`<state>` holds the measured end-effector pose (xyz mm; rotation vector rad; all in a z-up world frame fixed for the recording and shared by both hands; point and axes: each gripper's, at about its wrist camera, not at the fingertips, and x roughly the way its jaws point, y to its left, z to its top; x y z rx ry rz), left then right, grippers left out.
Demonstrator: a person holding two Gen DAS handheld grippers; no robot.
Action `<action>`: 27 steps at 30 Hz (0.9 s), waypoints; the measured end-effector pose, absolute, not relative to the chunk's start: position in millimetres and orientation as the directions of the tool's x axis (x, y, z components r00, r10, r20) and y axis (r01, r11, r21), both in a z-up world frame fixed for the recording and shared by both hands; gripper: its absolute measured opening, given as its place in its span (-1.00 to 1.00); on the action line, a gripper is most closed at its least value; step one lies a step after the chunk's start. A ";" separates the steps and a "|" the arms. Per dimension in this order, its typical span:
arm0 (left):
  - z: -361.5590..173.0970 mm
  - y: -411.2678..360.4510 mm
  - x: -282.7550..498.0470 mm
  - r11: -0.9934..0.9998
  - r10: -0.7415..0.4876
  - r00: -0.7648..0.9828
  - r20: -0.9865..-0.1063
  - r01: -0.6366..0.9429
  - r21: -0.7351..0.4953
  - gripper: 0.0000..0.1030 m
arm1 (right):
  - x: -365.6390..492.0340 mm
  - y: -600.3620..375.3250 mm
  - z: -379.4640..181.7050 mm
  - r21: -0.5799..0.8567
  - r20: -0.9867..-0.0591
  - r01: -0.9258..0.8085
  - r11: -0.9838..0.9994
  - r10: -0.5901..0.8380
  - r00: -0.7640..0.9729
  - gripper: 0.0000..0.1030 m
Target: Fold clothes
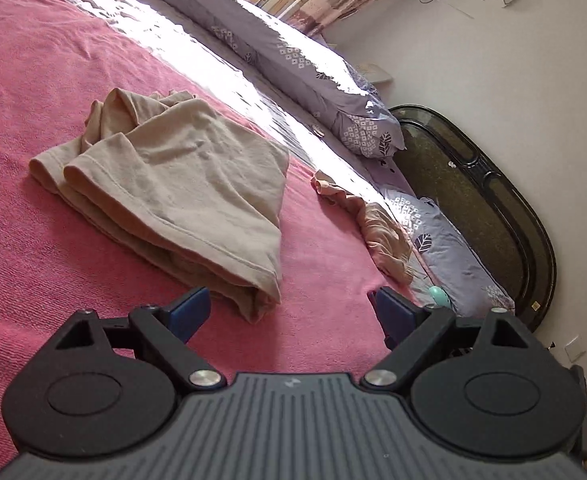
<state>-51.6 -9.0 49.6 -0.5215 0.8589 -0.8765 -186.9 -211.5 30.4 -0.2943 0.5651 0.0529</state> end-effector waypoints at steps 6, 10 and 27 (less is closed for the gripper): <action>35.1 -30.9 -21.8 0.543 -0.822 0.369 -0.434 0.274 -0.794 0.75 | -194.8 -207.8 27.0 -0.366 -0.422 -0.042 0.930 -0.126 0.898 0.69; 19.2 -30.2 2.5 0.477 -0.841 0.351 -0.412 0.121 -0.871 0.69 | -180.7 -186.3 15.6 -0.588 -0.293 0.001 0.809 -0.214 0.932 0.69; 25.5 -26.9 19.5 0.445 -0.852 0.340 -0.397 0.070 -0.893 0.30 | -102.8 -135.0 -5.3 -0.510 -0.321 0.030 0.860 -0.223 0.920 0.16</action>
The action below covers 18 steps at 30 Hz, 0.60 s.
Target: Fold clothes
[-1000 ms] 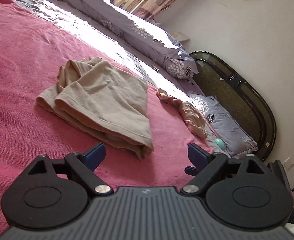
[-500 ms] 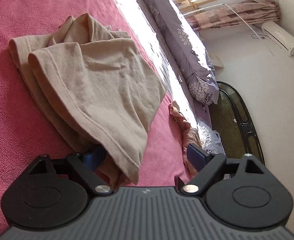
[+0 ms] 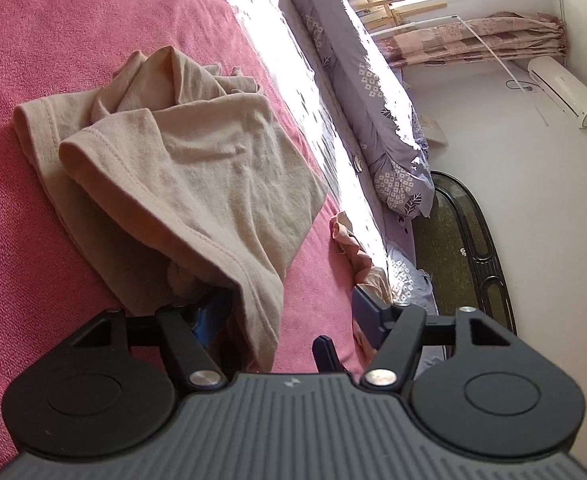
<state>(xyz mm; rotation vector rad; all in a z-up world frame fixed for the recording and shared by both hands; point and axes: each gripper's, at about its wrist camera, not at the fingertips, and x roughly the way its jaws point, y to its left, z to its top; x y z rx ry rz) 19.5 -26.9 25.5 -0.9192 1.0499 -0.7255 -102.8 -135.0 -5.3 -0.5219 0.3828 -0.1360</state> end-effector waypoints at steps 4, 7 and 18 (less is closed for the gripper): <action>25.7 -23.7 21.7 0.435 -0.859 0.333 -0.389 0.074 -0.897 0.30 | -89.7 -130.9 -9.1 -0.502 -0.304 0.064 0.862 -0.245 0.921 0.20; 24.0 -17.6 24.9 0.425 -0.860 0.340 -0.381 0.062 -0.903 0.29 | -84.1 -129.5 -10.7 -0.499 -0.299 0.081 0.863 -0.259 0.919 0.21; 20.7 14.1 32.0 0.441 -0.829 0.396 -0.395 0.028 -0.897 0.30 | -100.7 -147.6 -22.7 -0.411 -0.441 0.059 0.910 -0.255 0.860 -0.81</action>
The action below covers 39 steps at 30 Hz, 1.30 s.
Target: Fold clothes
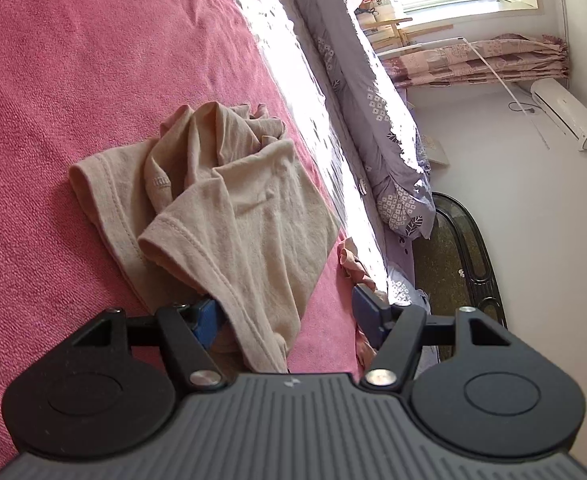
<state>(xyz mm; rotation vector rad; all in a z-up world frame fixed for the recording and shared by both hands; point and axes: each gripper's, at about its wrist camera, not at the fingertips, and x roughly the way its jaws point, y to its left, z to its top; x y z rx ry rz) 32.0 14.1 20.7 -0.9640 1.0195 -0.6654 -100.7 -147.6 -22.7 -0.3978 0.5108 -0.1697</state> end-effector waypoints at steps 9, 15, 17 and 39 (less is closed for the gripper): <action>5.2 32.8 34.4 0.444 -0.788 0.451 -0.419 -0.057 -0.894 0.30 | -119.7 -142.2 -5.7 -0.318 -0.509 -0.063 0.946 -0.114 0.853 -0.83; 9.2 31.4 35.8 0.464 -0.775 0.461 -0.432 -0.049 -0.885 0.30 | -136.3 -137.5 6.4 -0.280 -0.511 -0.132 0.951 -0.032 0.859 -0.86; 10.2 30.5 36.6 0.465 -0.774 0.463 -0.433 -0.049 -0.884 0.30 | -136.9 -141.0 10.5 -0.322 -0.461 -0.060 0.945 -0.101 0.882 -0.63; -18.7 60.0 72.3 0.478 -0.775 0.449 -0.444 -0.042 -0.877 0.31 | -83.6 -210.8 31.9 0.207 -0.643 0.069 0.976 0.083 0.761 -0.88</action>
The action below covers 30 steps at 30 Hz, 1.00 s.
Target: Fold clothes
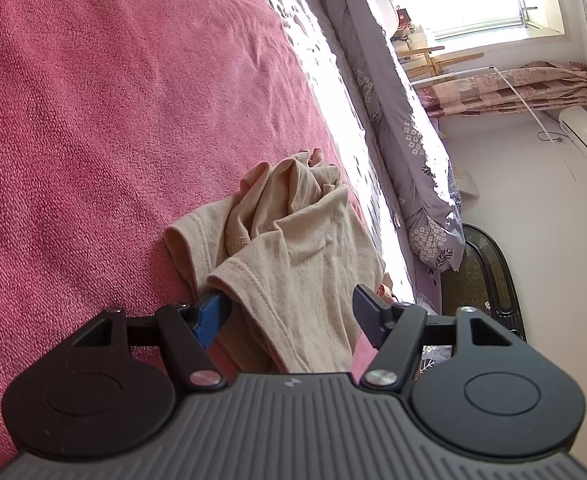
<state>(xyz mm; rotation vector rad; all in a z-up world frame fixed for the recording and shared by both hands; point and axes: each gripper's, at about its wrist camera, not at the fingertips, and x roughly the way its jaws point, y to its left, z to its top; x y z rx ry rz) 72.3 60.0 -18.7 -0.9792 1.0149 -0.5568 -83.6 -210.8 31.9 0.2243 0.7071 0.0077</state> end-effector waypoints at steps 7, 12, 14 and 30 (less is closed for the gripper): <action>-27.0 67.8 83.9 0.476 -0.774 0.453 -0.442 -0.043 -0.878 0.32 | -82.3 -271.3 30.1 0.599 -0.609 0.171 0.783 0.307 0.732 -0.88; -32.9 76.0 90.6 0.482 -0.772 0.453 -0.446 -0.039 -0.875 0.32 | -86.7 -280.2 22.5 0.601 -0.628 0.175 0.780 0.325 0.707 -0.88; -34.9 80.2 91.7 0.485 -0.771 0.453 -0.448 -0.038 -0.874 0.32 | -90.4 -266.1 23.0 0.503 -0.664 0.128 0.855 0.287 0.691 -0.88; -23.8 45.8 97.1 0.699 -0.681 0.489 -0.546 0.212 -0.683 0.39 | -121.9 -228.4 29.0 0.133 -0.632 -0.002 0.991 0.087 0.770 -0.33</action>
